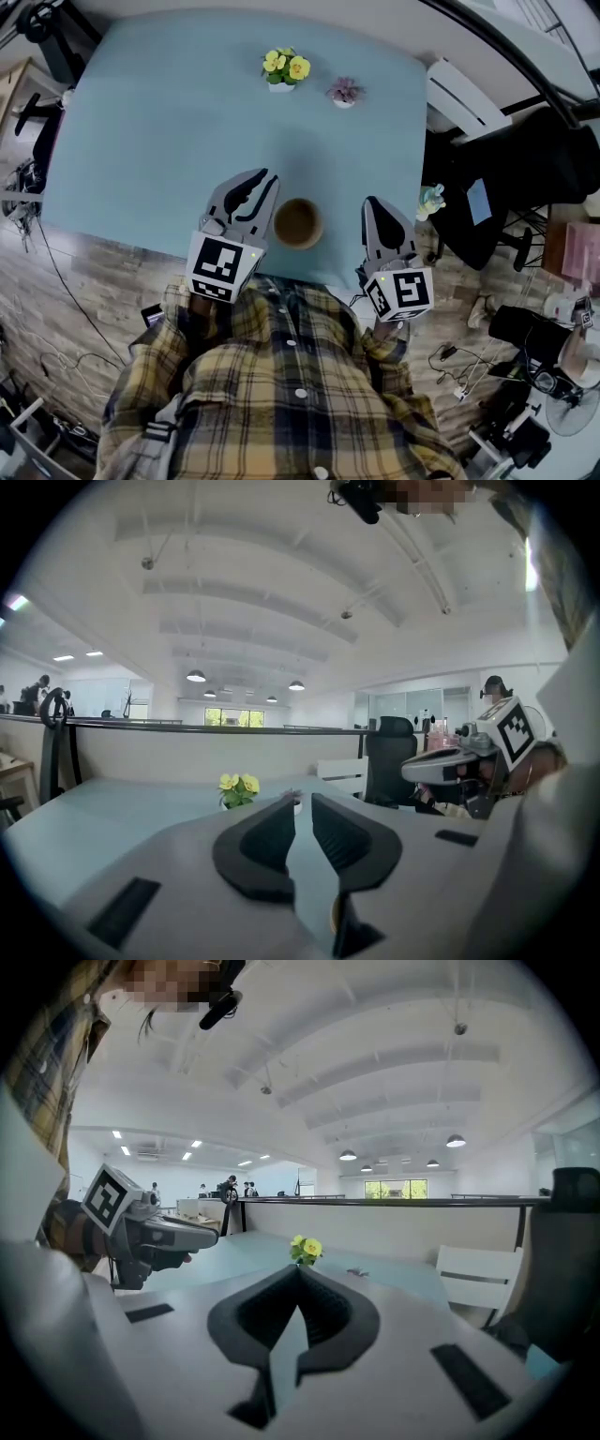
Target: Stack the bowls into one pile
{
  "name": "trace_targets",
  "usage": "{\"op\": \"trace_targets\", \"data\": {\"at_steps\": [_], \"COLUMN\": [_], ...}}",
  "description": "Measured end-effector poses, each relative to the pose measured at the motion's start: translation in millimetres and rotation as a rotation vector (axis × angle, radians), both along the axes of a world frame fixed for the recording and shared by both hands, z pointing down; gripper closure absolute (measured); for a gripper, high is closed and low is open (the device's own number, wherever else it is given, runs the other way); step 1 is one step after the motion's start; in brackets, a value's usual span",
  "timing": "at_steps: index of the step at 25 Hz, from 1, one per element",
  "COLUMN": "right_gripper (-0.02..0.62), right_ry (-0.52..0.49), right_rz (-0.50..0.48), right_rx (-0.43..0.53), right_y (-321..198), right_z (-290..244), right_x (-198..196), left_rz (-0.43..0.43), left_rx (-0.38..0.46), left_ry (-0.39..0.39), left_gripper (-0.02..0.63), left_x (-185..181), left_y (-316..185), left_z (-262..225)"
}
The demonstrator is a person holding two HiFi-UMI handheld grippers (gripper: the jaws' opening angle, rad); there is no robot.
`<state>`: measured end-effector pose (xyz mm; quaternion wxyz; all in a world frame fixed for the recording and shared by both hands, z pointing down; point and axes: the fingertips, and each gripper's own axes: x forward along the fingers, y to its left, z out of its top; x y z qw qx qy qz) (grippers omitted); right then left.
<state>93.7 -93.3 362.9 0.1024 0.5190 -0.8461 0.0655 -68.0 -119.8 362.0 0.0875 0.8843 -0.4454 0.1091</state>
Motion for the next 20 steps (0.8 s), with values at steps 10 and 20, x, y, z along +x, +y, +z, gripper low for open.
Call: {"op": "trace_targets", "data": {"at_steps": [10, 20], "right_gripper": [0.592, 0.593], "right_ry": [0.019, -0.024], "right_rz": [0.007, 0.044], "right_rx": [0.028, -0.001], "right_y": [-6, -8], "right_z": [-12, -10], "right_x": [-4, 16], "left_rz": [-0.034, -0.030], "left_rx": [0.019, -0.027], "left_ry": [0.067, 0.059], "left_gripper": [0.615, 0.617], "left_x": [-6, 0], "left_y": [4, 5], "left_z": [-18, -11]}}
